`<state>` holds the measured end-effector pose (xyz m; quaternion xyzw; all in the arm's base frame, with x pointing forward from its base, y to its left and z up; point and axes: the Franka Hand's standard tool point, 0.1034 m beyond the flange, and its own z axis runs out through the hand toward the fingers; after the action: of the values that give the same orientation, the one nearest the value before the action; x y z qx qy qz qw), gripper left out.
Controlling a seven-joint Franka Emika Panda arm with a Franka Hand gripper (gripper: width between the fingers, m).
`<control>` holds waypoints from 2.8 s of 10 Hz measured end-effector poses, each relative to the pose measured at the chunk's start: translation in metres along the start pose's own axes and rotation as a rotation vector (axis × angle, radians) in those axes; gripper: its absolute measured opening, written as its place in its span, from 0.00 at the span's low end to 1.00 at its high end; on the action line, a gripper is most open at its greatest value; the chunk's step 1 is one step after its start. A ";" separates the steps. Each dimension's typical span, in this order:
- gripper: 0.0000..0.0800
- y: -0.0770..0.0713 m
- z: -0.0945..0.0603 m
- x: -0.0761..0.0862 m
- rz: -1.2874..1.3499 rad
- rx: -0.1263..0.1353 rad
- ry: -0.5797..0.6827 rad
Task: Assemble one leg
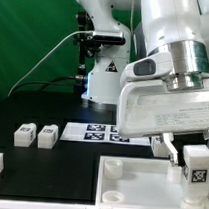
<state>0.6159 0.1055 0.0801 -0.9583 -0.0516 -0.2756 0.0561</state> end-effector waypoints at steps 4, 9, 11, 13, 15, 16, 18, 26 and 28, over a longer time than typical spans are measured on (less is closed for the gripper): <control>0.36 -0.006 0.009 -0.009 -0.007 0.000 0.021; 0.49 -0.009 0.009 -0.012 0.016 -0.017 0.005; 0.74 -0.009 0.009 -0.012 0.016 -0.017 0.004; 0.80 -0.009 0.009 -0.012 0.016 -0.017 0.004; 0.81 -0.009 0.009 -0.013 0.016 -0.017 0.004; 0.81 -0.009 0.009 -0.013 0.016 -0.017 0.003; 0.81 -0.009 0.009 -0.013 0.016 -0.017 0.003; 0.81 -0.012 -0.002 0.018 0.062 0.060 -0.346; 0.81 -0.011 -0.001 0.011 0.071 0.093 -0.520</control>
Offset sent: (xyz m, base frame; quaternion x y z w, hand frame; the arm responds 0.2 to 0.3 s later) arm -0.0014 -0.0020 -0.0273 -0.0337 -0.0004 -0.0039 0.9994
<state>0.6231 0.1166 0.0880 -0.9945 -0.0432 -0.0152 0.0944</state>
